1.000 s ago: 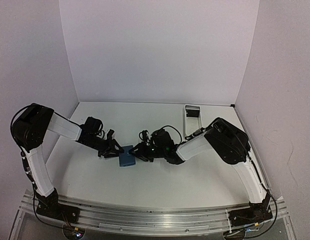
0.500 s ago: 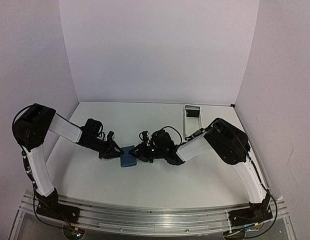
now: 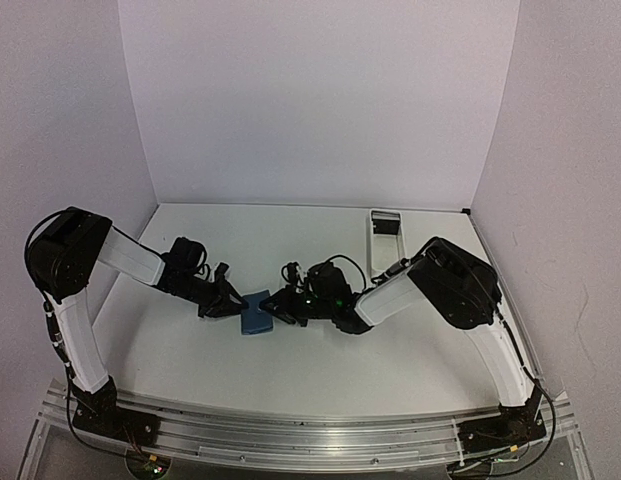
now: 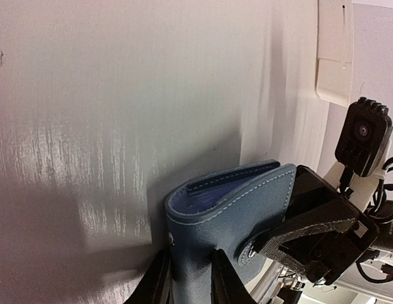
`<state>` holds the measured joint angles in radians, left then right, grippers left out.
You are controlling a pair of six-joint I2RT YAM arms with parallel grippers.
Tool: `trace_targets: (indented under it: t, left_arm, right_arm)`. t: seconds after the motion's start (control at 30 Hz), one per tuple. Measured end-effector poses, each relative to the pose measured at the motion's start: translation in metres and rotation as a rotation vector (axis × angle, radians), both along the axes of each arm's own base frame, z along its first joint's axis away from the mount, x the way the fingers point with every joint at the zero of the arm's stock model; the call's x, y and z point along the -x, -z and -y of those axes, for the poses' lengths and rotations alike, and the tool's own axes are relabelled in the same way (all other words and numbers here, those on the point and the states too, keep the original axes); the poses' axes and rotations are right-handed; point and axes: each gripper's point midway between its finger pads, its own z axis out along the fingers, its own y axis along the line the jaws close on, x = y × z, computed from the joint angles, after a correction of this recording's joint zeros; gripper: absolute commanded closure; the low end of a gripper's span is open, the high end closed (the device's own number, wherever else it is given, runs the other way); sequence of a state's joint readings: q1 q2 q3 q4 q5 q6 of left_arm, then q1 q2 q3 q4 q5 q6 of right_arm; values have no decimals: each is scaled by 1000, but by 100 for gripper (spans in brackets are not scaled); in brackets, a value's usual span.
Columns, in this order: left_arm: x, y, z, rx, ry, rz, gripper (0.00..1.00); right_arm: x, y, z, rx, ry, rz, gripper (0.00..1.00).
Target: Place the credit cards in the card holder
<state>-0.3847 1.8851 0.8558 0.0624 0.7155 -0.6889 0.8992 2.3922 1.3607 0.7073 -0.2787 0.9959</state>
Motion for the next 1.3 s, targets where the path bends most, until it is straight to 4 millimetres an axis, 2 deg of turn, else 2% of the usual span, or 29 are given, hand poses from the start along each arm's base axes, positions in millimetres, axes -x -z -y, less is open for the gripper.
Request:
trace_targets:
  t: [0.17, 0.37, 0.5, 0.63, 0.73, 0.87, 0.97, 1.27, 1.3]
  left_arm:
    - [1, -2, 4, 5, 26, 20, 65]
    - [1, -6, 7, 3, 60, 52, 60]
    - [3, -7, 6, -4, 74, 60, 58]
    - [4, -7, 5, -12, 74, 60, 56]
    - [4, -8, 4, -22, 74, 61, 55]
    - [5, -8, 3, -29, 78, 68, 54]
    - [5, -9, 2, -34, 80, 69, 54]
    - [6, -11, -3, -68, 76, 83, 47]
    - [6, -11, -4, -78, 74, 87, 45]
  right_arm:
    - [7, -3, 9, 11, 23, -8, 100]
    - [25, -7, 41, 69, 70, -27, 100]
    - [30, -5, 57, 92, 116, -47, 99]
    - [29, -5, 60, 89, 145, -62, 92]
    - [29, -4, 61, 90, 159, -73, 76]
    - [30, 5, 69, 137, 187, -89, 64]
    - [29, 1, 73, 156, 204, -87, 53]
    - [25, -5, 91, 302, 274, -66, 43]
    - [24, -5, 95, 330, 282, -61, 39]
